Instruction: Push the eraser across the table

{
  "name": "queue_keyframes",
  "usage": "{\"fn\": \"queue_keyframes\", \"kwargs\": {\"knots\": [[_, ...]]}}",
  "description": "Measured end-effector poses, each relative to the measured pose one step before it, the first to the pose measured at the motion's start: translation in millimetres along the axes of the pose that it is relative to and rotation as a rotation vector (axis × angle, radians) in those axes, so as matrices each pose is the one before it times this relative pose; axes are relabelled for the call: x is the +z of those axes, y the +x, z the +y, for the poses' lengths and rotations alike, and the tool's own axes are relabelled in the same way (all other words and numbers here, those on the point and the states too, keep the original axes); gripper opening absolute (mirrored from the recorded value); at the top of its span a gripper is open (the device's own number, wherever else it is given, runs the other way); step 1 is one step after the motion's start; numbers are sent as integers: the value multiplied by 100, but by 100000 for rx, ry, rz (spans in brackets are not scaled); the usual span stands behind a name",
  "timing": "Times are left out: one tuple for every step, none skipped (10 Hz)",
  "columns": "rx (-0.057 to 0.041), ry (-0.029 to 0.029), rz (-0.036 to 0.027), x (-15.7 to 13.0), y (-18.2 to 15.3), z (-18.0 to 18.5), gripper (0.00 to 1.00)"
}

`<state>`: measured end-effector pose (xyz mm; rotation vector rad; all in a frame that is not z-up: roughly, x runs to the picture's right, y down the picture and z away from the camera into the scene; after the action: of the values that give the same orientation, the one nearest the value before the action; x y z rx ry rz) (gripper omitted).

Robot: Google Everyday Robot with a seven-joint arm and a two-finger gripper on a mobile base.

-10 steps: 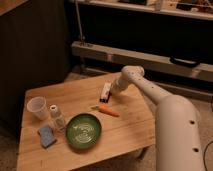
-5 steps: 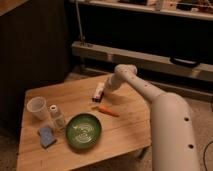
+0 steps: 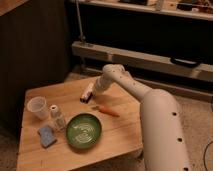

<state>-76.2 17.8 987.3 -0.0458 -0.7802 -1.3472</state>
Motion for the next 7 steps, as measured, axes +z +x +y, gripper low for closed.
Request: {"fn": "queue_keyframes", "kwargs": {"knots": [[-676,13,71,276,112,-388,0],[36,-631,-645,-9,-243,339,0],[24,-135,-392,-2,-98,25,0],[-561,161,-47,258,27,-347,0],[-1365,693,358,49,174,-834,0],[-1477,424,-142,500,26,-1058,0],[-2365,1064,203,717,331,-2185,0]]}}
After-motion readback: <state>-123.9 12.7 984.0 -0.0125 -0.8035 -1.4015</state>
